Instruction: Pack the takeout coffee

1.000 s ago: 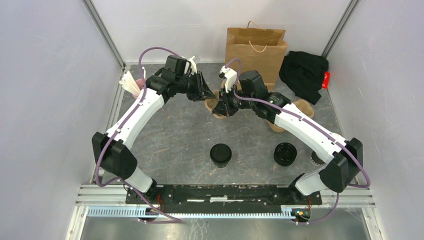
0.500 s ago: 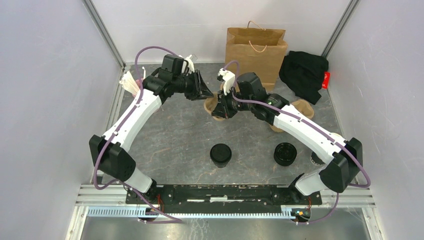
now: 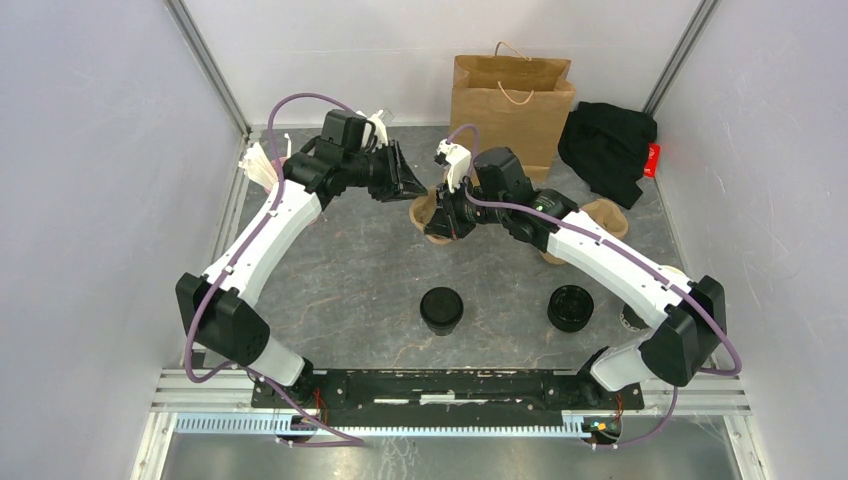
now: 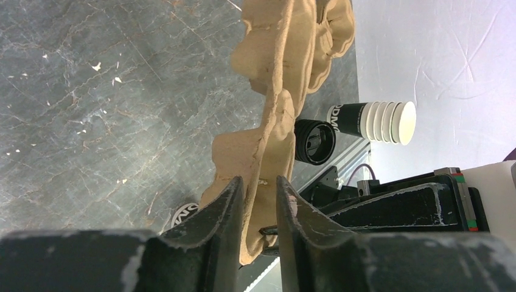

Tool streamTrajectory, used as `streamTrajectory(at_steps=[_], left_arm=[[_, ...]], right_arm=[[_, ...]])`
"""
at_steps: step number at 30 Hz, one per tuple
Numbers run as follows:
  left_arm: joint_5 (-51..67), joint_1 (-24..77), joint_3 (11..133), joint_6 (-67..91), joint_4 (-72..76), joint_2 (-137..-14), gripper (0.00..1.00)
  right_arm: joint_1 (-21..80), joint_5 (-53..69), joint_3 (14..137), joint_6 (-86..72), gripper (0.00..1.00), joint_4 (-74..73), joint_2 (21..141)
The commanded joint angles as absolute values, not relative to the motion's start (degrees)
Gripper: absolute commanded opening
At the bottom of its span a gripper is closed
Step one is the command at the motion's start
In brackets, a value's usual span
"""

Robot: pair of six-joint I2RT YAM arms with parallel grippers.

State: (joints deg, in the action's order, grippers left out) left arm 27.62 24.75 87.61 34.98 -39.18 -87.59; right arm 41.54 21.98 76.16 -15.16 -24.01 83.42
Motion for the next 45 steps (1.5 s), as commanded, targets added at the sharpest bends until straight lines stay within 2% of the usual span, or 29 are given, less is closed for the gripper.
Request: streamTrajectory(at_steps=[1,14,19,24,25,29,33,41,45], left_arm=[[29.98,24.44,87.46,34.97,-37.91,-87.39,0.30],[30.14,24.48,86.36,35.08,-37.88,-87.79,0.30],[29.88,24.44,86.55,35.16,-37.63,-87.69,0.20],[28.85,24.45,86.56,35.09,-37.75,-87.37,0.05],[28.48,24.45,86.76,34.91,-38.04,-87.36,0.02],[25.80,24.44,87.69,34.06,-39.83,-87.36,0.02],[22.25,24.43,87.98,33.05,-41.78,-86.98,0.02],[19.63,24.32,88.32,30.68,-43.77,-86.31,0.02],[18.98,24.31,89.30,29.53,-45.02,-86.03,0.02]], right_arm=[[41.90,21.72,76.48,-15.08,0.12,-21.62,81.43],[41.92,21.72,76.39,-15.43,0.12,-20.57,81.21],[41.89,22.11,76.10,-15.51,0.12,-20.61,81.29],[41.85,22.06,75.78,-15.57,0.13,-20.56,81.30],[41.85,21.95,75.77,-15.65,0.16,-20.65,81.23],[41.40,18.91,75.90,-15.98,0.38,-21.84,80.57],[36.98,14.44,76.16,-17.12,0.55,-24.16,78.20],[18.95,-3.52,77.46,-19.91,0.82,-28.84,72.71],[13.17,-11.33,84.09,-20.39,0.89,-28.20,74.85]])
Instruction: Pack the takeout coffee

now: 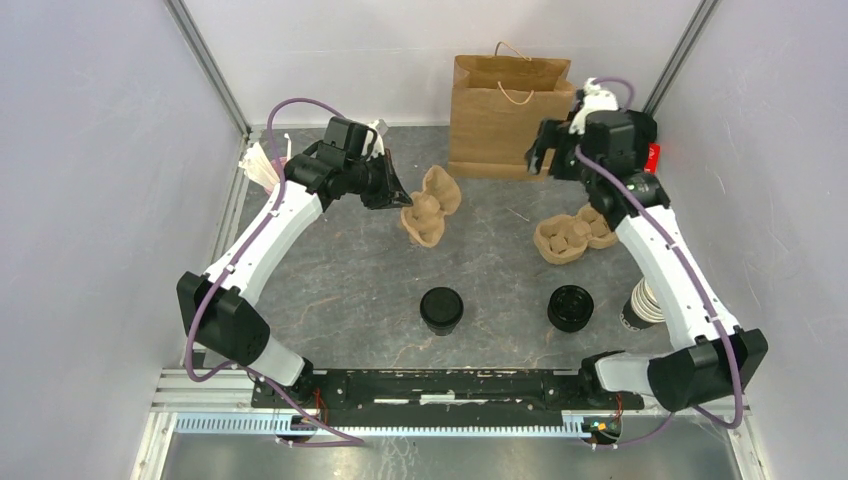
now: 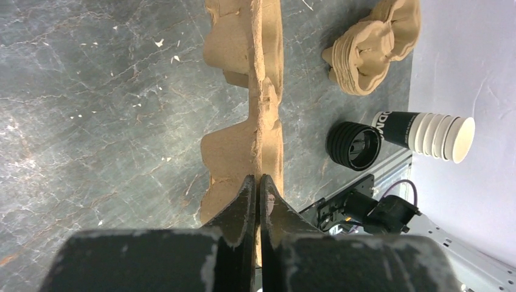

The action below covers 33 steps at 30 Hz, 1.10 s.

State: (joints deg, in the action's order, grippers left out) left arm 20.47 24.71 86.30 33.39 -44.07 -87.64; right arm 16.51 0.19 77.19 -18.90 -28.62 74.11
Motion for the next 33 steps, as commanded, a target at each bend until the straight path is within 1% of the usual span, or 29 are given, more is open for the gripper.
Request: streamTrajectory(at_steps=[1,4,9,15,18,21,28,33], left_arm=[[18.84,24.28,89.36,29.11,-45.26,-85.61,0.02],[18.30,24.28,88.90,28.22,-45.82,-84.07,0.02],[16.04,24.27,88.06,26.38,-47.87,-81.46,0.02],[13.64,24.31,87.91,24.71,-49.87,-79.06,0.02],[11.85,24.28,87.81,23.42,-50.91,-77.92,0.02],[10.51,24.34,87.16,22.16,-51.18,-77.12,0.02],[10.82,24.28,86.30,20.78,-50.75,-77.49,0.02],[12.38,24.28,86.03,21.10,-49.66,-78.06,0.02]], right_arm=[[12.13,-13.55,86.20,-20.24,0.92,-27.60,75.91],[9.26,-16.70,91.52,-18.07,0.98,-23.89,79.57],[6.79,-17.47,101.91,-9.37,0.98,-20.12,88.69],[5.00,-11.31,112.97,-9.34,0.98,-21.26,99.30],[4.97,-7.96,115.50,-9.26,0.98,-21.82,102.95],[4.91,-7.40,116.76,-9.67,0.98,-22.25,105.50],[4.77,-8.80,117.31,-8.95,0.88,-23.03,108.95],[4.75,-9.45,119.93,-7.65,0.75,-23.99,111.69]])
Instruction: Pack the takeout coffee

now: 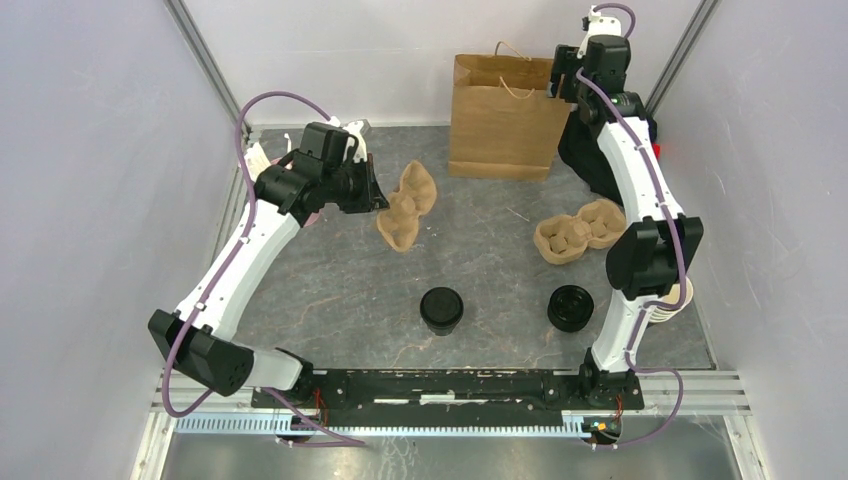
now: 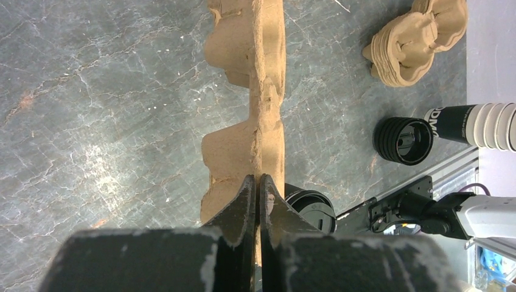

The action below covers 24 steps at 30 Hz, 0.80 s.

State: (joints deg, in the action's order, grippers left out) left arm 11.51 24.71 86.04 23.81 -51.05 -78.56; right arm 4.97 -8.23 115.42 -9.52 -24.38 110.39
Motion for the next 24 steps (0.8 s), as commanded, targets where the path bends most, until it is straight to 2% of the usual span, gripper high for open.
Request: streamTrajectory(at_steps=[1,7,11,14,18,24], left_arm=[[12.73,24.30,86.15,21.30,-49.59,-78.25,0.02],[14.09,24.32,86.44,22.13,-50.14,-78.23,0.02],[13.97,24.26,86.93,22.48,-51.17,-78.14,0.02],[14.27,24.31,86.73,22.59,-51.41,-78.09,0.02],[14.81,24.31,86.02,22.62,-51.41,-78.12,0.02],[15.47,24.26,87.06,22.07,-51.37,-79.54,0.02]], right_arm=[[4.79,-9.31,120.33,-7.34,0.73,-23.99,112.17],[4.66,-8.43,122.23,-6.90,0.60,-23.85,113.96],[4.53,-6.95,123.32,-6.88,0.57,-23.52,114.69],[4.48,-6.60,123.33,-6.82,0.51,-23.51,114.80],[4.42,-5.64,122.95,-7.03,0.37,-23.75,114.16],[4.41,-3.66,121.82,-7.59,0.10,-23.74,112.19]])
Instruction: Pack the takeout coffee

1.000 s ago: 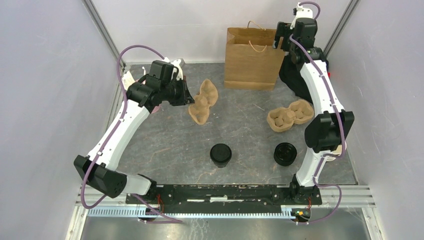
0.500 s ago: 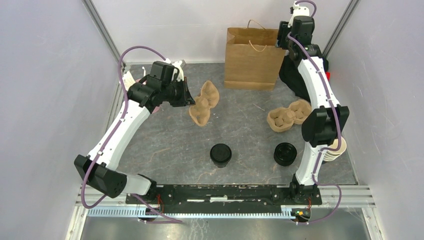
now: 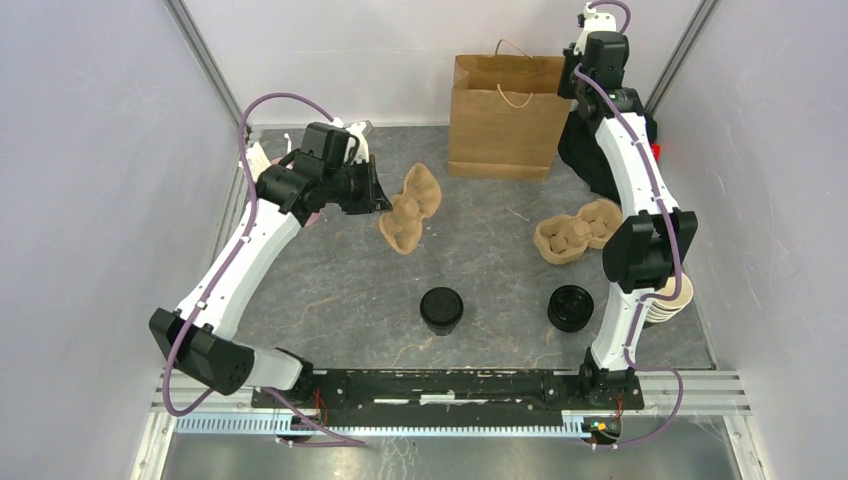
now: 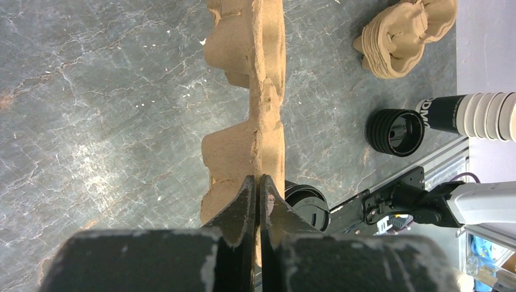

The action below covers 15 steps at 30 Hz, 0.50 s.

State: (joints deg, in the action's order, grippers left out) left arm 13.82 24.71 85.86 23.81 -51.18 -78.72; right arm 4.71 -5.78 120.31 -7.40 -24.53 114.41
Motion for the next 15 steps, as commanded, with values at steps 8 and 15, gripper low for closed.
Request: streamTrajectory(at_steps=[8,15], left_arm=[[14.38,24.29,87.96,22.99,-51.80,-79.46,0.02],[1.63,24.27,91.18,24.78,-54.94,-75.68,0.02]], right_arm=[[4.59,1.97,115.70,-10.09,0.00,-24.77,106.41],[6.40,8.95,108.65,-12.98,0.00,-25.81,100.72]])
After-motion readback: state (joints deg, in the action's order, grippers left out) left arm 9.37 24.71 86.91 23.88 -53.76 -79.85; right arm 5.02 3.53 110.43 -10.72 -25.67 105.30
